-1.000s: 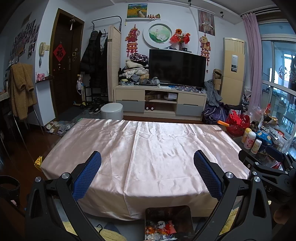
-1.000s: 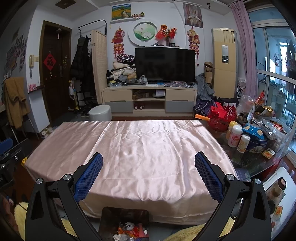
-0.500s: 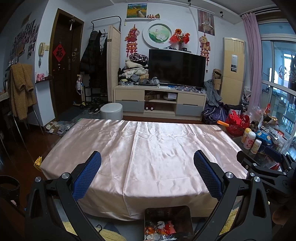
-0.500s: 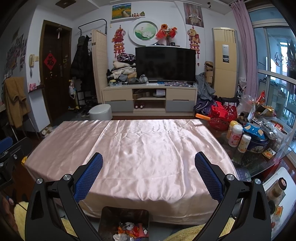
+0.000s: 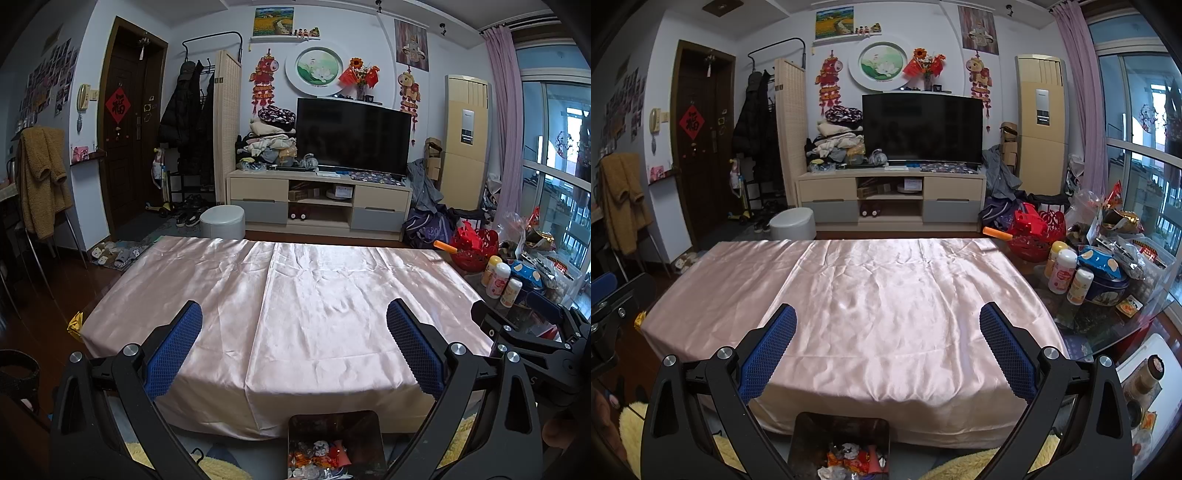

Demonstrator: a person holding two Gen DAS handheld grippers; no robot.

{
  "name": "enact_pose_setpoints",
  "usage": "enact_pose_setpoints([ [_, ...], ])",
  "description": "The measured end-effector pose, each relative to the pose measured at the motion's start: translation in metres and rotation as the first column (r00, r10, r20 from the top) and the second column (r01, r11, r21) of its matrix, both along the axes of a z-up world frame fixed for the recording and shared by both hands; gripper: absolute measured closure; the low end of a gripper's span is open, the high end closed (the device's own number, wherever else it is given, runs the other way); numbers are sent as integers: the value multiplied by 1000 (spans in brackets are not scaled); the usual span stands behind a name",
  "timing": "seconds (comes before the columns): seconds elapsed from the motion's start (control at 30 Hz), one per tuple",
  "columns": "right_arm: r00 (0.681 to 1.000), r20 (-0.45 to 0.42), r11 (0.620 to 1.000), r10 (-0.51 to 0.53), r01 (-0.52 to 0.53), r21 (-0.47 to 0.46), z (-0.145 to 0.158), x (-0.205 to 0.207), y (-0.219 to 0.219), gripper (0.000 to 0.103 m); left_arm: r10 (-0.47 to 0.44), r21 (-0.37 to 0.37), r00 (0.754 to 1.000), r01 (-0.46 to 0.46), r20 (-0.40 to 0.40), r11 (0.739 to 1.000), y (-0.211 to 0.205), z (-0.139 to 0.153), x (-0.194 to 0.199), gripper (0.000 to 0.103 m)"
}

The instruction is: Collect trash

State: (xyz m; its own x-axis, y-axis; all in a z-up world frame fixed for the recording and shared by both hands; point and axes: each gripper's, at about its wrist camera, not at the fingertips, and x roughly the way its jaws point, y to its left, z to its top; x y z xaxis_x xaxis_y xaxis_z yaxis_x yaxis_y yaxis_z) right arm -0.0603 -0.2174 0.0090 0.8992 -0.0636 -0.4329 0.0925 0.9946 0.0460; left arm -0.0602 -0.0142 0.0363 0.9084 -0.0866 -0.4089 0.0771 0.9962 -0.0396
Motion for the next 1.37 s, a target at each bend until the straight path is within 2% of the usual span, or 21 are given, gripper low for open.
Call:
enact_pose_setpoints([
  [0.43, 1000, -6, 1000, -4, 4, 0, -3, 4, 2, 3, 2, -2, 1000, -2, -1, 1000, 1, 0, 0, 8],
  [0.6, 1000, -9, 1000, -7, 7, -3, -4, 3, 3, 3, -4, -45, 1000, 4, -13, 999, 2, 1, 3, 8],
  [0.77, 1000, -17, 1000, -1, 1, 7, -6, 3, 1, 3, 41, -8, 999, -41, -5, 999, -3, 0, 3, 8],
  [1.0, 1000, -25, 1000, -9, 9, 10, -8, 7, -2, 3, 26, 17, 1000, -26, 11, 1000, -11, -2, 2, 8],
  [1.2, 999, -27, 1000, -20, 21, 12, -10, 11, -4, 3, 32, -15, 999, -32, -11, 999, -3, -5, 7, 8],
  [1.37, 999, -29, 999, -27, 27, 16, -11, 18, -7, 3, 29, -10, 999, -30, -15, 1000, -2, -6, 13, 8],
])
